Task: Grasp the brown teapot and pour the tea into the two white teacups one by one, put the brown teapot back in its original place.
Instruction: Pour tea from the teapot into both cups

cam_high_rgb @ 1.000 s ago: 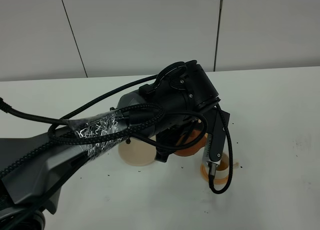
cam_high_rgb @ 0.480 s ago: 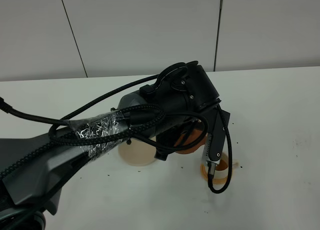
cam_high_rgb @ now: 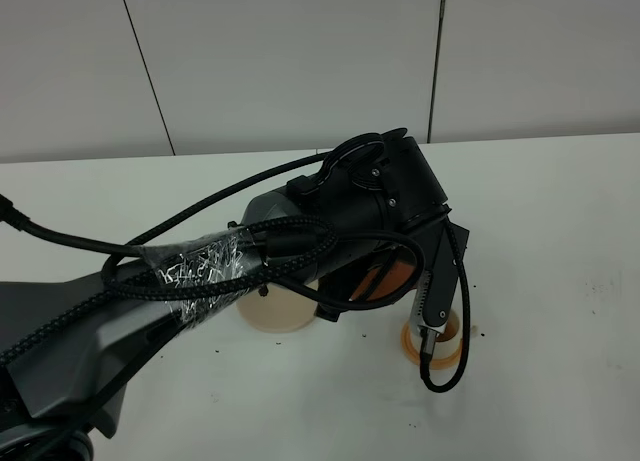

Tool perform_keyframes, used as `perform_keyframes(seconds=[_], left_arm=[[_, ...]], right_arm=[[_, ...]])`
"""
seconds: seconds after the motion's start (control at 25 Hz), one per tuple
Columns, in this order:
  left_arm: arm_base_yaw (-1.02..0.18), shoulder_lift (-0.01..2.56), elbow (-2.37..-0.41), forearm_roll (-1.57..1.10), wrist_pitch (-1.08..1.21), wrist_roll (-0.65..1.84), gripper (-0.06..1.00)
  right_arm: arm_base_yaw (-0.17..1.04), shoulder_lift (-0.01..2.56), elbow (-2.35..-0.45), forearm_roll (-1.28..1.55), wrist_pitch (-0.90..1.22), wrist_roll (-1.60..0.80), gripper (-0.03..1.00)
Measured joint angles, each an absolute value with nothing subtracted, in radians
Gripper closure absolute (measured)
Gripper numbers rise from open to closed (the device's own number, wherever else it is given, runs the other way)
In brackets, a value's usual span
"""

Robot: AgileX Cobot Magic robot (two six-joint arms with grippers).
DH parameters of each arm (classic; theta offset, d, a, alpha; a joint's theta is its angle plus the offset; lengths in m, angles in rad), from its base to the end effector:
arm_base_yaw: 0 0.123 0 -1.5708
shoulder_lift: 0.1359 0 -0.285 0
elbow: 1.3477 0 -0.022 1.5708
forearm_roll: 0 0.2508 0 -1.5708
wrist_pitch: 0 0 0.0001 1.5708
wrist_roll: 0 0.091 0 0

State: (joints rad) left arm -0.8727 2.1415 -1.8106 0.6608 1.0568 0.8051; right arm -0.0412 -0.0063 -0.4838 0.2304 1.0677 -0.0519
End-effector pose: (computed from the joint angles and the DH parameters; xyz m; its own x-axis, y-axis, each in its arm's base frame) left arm 0.3342 -0.3226 0.2291 0.2467 0.9168 0.3139 0.7535 -0.3852 0.5329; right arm -0.0046 0.0184 0.2740 -0.4680 0.0788 -0.8802 -0.1088 0.9833 0.1459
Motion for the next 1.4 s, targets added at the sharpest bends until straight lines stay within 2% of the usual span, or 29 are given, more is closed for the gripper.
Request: perform_keyframes(seconds=[1.4], left_arm=[[-0.882, 2.142, -1.811, 0.660, 1.084, 0.808, 0.77]], right_arm=[[-0.041, -0.006, -0.484, 0.230, 1.068, -0.052, 0.73]])
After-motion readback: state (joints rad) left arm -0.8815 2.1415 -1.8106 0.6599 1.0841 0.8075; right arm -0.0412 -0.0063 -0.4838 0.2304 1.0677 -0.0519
